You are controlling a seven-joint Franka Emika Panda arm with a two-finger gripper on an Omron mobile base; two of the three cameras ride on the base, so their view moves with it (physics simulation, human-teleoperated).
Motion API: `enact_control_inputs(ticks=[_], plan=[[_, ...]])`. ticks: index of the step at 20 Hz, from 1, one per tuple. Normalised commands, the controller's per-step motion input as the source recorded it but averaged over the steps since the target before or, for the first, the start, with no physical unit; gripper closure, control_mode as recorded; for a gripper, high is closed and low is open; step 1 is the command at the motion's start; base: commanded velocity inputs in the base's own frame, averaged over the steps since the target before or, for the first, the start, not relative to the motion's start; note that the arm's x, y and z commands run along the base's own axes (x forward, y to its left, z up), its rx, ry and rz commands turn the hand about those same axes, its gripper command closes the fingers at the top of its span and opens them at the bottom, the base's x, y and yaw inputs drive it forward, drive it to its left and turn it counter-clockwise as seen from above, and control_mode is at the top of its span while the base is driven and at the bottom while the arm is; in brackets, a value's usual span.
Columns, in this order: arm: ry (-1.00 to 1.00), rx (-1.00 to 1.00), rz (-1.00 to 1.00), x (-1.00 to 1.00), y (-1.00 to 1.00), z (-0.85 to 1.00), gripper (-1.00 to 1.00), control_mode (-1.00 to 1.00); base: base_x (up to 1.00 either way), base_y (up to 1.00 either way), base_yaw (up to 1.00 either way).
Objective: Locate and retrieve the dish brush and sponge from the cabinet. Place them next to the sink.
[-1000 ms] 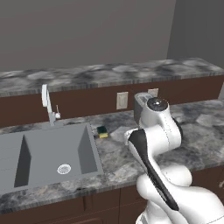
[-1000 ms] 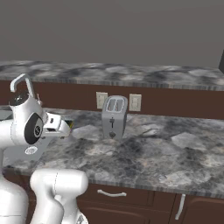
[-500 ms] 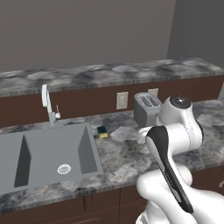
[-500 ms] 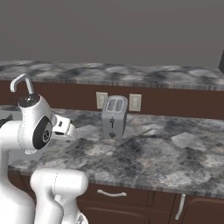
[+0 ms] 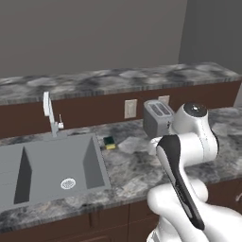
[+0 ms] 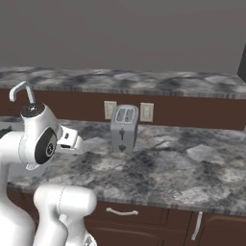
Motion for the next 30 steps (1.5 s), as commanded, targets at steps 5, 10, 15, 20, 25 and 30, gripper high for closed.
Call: enact_control_inputs(ticks=[5,10,15,20,25,30], plan=[[0.0,0.0,0.0,0.0,0.0,0.0,-1.0,1.0,0.0,0.02,-0.46],[0.0,0.0,0.0,0.0,0.0,0.0,-1.0,1.0,0.0,0.0,-0.47],[0.0,0.0,0.0,0.0,0.0,0.0,-1.0,1.0,0.0,0.0,-0.47],[0.0,0.0,0.0,0.0,0.0,0.0,-1.0,1.0,0.0,0.0,-0.47],[0.0,0.0,0.0,0.0,0.0,0.0,-1.0,1.0,0.01,0.0,-0.44],[0.0,0.0,0.0,0.0,0.0,0.0,-1.0,1.0,0.0,-0.13,-0.37]])
